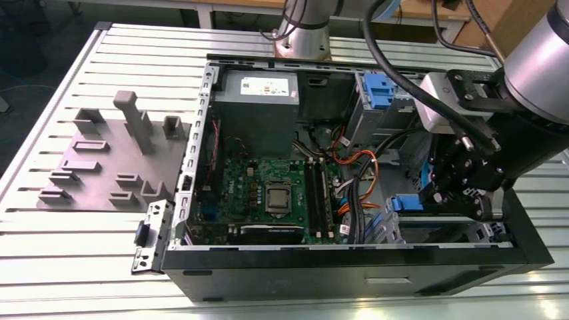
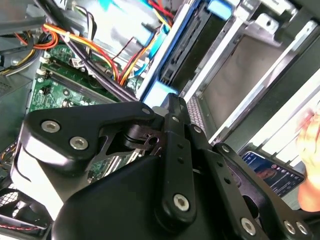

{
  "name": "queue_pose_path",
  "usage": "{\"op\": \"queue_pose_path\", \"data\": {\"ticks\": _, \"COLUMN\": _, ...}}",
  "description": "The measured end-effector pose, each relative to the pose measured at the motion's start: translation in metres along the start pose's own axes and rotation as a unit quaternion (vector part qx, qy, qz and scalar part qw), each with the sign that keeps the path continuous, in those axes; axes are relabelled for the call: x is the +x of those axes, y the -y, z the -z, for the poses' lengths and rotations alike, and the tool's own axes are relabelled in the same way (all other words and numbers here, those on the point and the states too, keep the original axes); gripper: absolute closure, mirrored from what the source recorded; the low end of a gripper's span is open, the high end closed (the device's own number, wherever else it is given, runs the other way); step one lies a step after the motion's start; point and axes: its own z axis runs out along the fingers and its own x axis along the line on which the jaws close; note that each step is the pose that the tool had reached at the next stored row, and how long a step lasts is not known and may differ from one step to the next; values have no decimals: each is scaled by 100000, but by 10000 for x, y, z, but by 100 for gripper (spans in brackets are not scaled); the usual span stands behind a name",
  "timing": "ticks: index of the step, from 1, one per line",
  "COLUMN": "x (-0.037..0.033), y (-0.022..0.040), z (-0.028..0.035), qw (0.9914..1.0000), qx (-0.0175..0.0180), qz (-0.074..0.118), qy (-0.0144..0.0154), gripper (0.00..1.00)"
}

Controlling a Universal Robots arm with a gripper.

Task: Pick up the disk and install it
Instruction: 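Insert the first disk wire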

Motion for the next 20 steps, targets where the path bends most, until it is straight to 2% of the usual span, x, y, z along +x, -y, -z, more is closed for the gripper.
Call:
{"op": "queue_pose_path", "data": {"ticks": 5, "x": -4, "y": 74, "z": -1, "qw": 100000, "qx": -39, "qz": -1, "qy": -1, "gripper": 89}}
{"op": "queue_pose_path", "data": {"ticks": 10, "x": -2, "y": 71, "z": 8, "qw": 100000, "qx": -37, "qz": 1, "qy": -20, "gripper": 89}}
{"op": "queue_pose_path", "data": {"ticks": 14, "x": -6, "y": 69, "z": 86, "qw": 100000, "qx": -37, "qz": -3, "qy": -12, "gripper": 89}}
{"op": "queue_pose_path", "data": {"ticks": 20, "x": -8, "y": 93, "z": 88, "qw": 100000, "qx": -51, "qz": -5, "qy": -1, "gripper": 89}}
